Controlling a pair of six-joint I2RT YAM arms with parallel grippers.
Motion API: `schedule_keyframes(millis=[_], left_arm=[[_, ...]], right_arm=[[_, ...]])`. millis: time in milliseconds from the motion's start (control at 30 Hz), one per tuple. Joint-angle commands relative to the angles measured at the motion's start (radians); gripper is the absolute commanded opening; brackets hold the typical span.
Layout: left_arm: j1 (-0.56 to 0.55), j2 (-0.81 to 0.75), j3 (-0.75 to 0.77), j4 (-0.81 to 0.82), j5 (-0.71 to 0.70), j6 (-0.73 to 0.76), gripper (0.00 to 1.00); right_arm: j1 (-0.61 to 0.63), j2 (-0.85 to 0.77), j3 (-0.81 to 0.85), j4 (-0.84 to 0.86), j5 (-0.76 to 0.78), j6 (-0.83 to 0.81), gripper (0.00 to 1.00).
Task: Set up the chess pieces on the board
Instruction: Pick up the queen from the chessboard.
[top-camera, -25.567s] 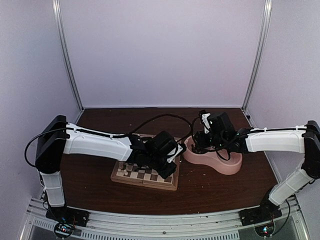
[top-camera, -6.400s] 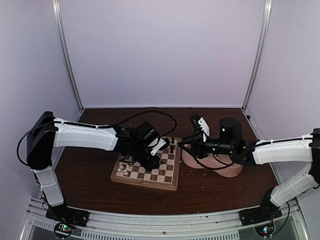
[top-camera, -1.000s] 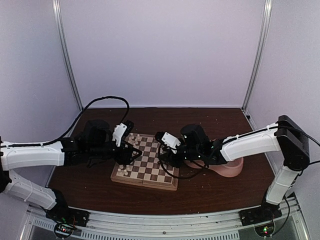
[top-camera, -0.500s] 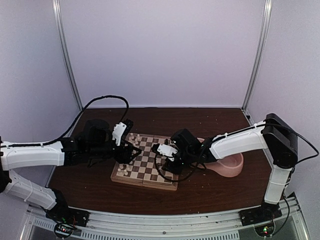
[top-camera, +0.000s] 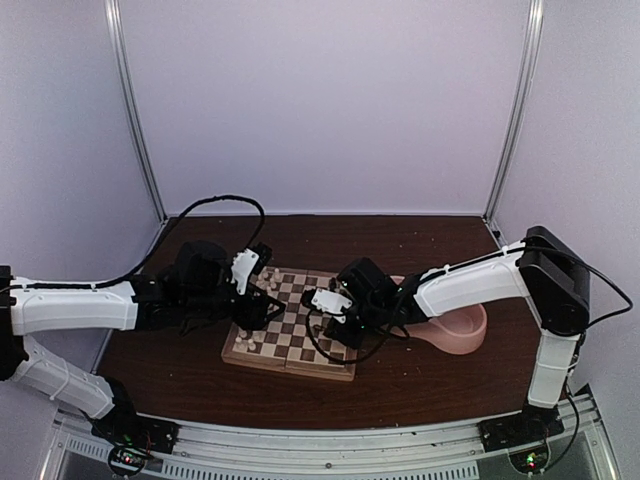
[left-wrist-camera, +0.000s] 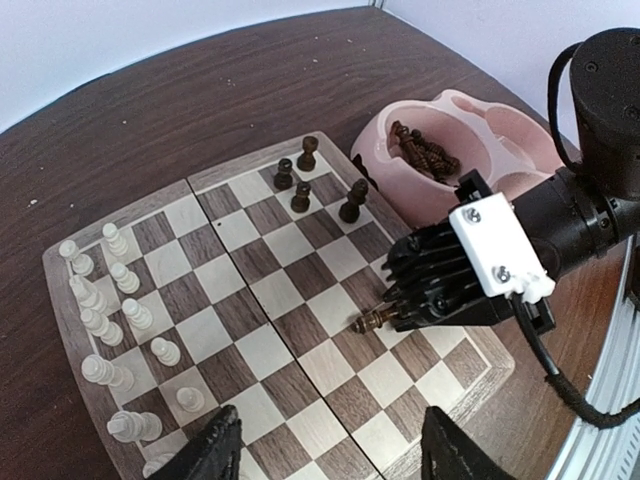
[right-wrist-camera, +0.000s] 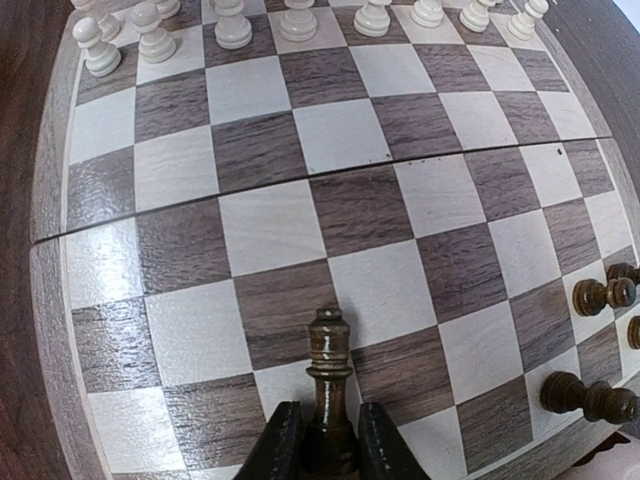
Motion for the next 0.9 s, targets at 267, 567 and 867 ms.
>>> schedule_keyframes(millis=[267, 567, 867], left_arm=[[0.003, -0.049, -0.007, 0.099, 0.107, -0.064, 0.62], [0.003, -0.03, -0.056, 0.226, 0.192, -0.132, 0.62], [0.003, 0.05, -0.092, 0.429, 0.372, -0.177, 0.55]], right_arm=[[0.008, -0.131, -0.153, 0.209, -0.051, 0.02, 0.14], [0.021, -0.255, -0.313, 0.449, -0.155, 0.025, 0.14], [0.032, -0.319, -0.406, 0.609, -0.258, 0.022, 0.14]])
